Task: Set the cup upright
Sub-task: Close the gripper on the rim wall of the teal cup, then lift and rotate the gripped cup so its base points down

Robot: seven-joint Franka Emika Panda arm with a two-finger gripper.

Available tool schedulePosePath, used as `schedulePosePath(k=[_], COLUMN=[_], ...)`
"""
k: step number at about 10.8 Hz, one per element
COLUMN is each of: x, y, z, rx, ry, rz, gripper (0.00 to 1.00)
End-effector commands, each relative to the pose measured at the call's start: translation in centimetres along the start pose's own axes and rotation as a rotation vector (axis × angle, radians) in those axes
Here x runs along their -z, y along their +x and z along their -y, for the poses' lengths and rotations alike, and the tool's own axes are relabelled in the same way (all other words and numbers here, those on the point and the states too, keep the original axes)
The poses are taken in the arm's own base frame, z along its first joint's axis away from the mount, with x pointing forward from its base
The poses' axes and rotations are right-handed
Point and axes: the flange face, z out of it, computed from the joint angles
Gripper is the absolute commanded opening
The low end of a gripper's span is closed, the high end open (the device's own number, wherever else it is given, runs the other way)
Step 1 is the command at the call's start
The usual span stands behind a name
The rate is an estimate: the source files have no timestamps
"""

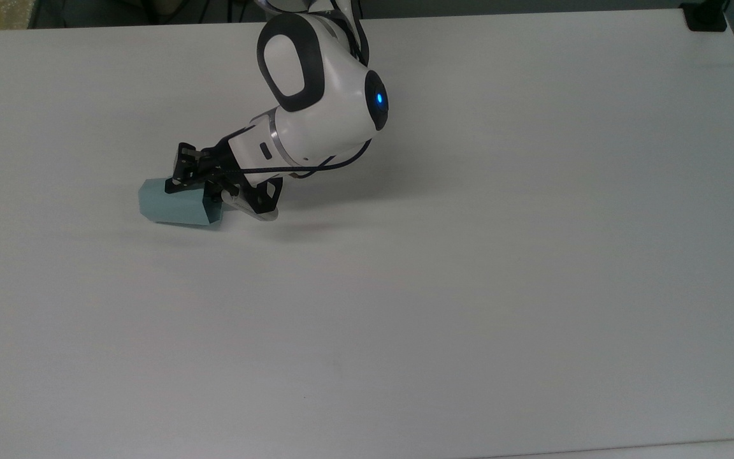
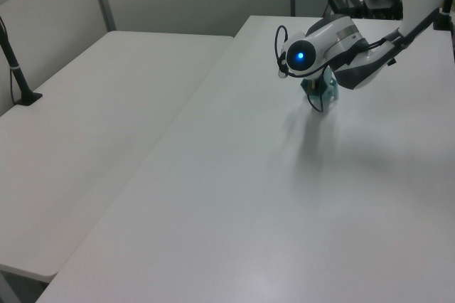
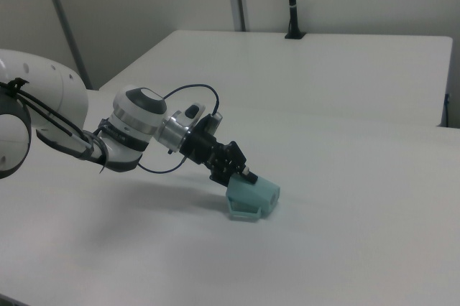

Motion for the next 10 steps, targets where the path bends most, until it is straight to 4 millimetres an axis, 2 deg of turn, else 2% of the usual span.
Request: schedulePosePath(k=[1, 5, 8, 10], x=[0.2, 1.0, 2.9, 3.5], y=[0.4, 0.6, 0.7, 0.4], z=[-0.8, -2.3, -7.1, -10.4], rx=[-0.056, -0.095, -0.166, -0.205], ry=[0.073, 0.114, 0.221, 0.265], rz=[-0.020, -0.009, 0.012, 0.015], gripper=[0.00, 0.00, 0.00, 0.00])
